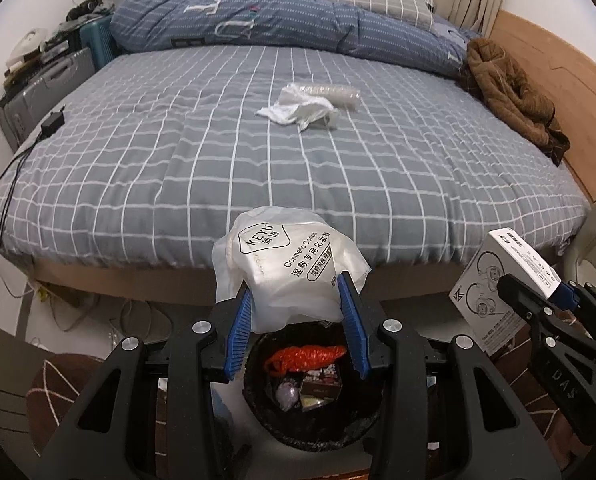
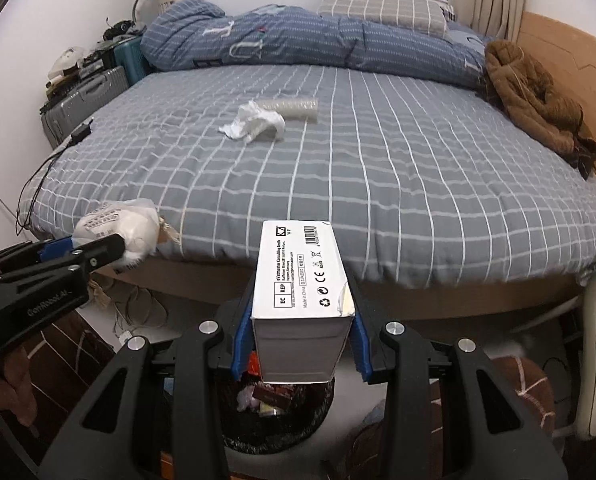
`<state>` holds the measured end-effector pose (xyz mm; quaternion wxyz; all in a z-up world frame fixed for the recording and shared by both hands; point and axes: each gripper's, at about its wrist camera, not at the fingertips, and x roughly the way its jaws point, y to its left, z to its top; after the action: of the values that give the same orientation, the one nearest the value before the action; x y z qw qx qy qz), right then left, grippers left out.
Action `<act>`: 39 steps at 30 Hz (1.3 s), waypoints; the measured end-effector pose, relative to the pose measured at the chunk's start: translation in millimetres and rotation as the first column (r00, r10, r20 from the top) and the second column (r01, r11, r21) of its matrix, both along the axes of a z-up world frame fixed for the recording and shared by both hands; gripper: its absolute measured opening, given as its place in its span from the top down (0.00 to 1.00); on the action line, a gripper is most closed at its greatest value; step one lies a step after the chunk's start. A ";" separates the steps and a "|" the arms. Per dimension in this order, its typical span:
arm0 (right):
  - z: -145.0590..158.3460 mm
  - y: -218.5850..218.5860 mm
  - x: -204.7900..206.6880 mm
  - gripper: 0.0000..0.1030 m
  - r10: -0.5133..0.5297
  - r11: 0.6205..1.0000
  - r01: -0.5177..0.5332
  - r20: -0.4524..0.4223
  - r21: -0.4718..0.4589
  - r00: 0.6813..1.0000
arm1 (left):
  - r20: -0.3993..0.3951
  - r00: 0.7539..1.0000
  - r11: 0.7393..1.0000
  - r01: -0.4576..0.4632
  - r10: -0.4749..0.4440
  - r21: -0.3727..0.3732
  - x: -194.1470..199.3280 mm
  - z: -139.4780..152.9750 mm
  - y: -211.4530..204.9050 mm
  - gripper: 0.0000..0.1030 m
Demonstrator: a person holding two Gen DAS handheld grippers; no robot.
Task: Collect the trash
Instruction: 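Carry the mask bag and white box with both tools over the bin, then open the right tool over the bin while the left tool releases the mask bag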
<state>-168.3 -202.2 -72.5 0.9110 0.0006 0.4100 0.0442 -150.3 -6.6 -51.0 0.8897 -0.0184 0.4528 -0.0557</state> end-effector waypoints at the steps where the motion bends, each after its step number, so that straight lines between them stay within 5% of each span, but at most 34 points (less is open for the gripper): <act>1: -3.0 -0.5 -0.7 0.63 -0.003 1.000 0.003 -0.007 0.001 1.000 | -0.009 1.000 1.000 -0.002 0.002 0.004 -1.2 -4.1 0.6 0.61; 23: -119.1 20.3 18.1 0.63 0.039 0.999 -0.045 -0.238 -0.019 0.970 | -0.259 0.965 0.999 -0.024 0.029 0.022 16.9 -143.6 10.5 0.61; 39: -213.1 45.8 49.7 0.63 0.085 0.995 -0.102 -0.440 -0.015 0.894 | -0.396 0.915 0.997 -0.058 0.074 0.051 37.1 -213.5 26.6 0.61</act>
<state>-118.7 -156.4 -285.6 0.7918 -0.0264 0.6051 0.0787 -113.2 19.9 -264.5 0.7808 -0.0274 0.6241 -0.0122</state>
